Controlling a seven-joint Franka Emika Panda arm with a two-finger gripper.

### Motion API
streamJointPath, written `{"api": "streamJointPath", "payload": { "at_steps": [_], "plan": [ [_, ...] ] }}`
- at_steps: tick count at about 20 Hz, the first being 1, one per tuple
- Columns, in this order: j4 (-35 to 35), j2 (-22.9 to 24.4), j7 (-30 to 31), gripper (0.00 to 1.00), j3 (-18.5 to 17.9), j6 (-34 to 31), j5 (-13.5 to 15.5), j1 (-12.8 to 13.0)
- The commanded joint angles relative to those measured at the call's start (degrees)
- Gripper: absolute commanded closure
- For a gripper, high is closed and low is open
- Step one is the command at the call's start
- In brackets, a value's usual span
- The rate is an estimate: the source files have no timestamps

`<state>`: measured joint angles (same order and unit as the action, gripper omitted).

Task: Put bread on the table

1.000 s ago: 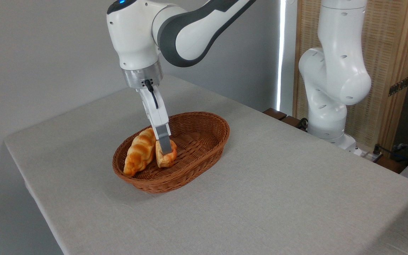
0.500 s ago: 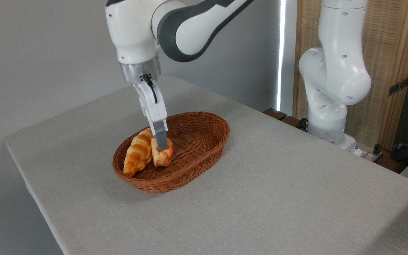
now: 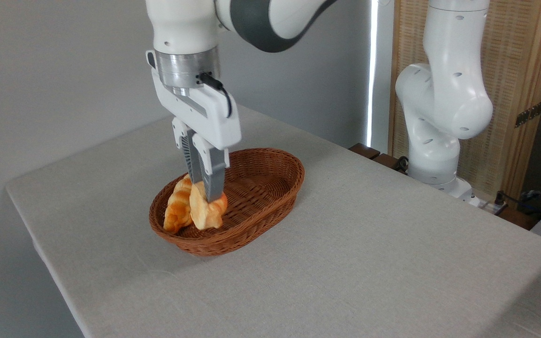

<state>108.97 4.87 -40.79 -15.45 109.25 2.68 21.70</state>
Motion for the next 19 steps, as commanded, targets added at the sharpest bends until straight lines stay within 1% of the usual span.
{"api": "streamJointPath", "payload": {
  "at_steps": [1,2,3,5,11,14,19],
  "plan": [
    [-0.26,-0.83,-0.08,0.26,-3.79,-0.44,-0.57,0.36],
    [0.01,-0.92,-0.08,0.22,-4.67,-0.61,-0.66,0.36],
    [0.01,-1.26,-0.08,0.0,-5.55,-0.62,-0.66,0.36],
    [0.01,-1.36,-0.16,0.0,-6.43,-0.62,-0.75,0.36],
    [0.01,-1.79,-0.25,0.0,-6.43,-0.97,-0.75,0.27],
    [0.01,-2.06,-0.25,0.0,-6.35,-1.14,-1.98,0.45],
    [0.01,-2.06,-0.08,0.0,-6.26,-1.14,-1.89,0.45]
  ]
}}
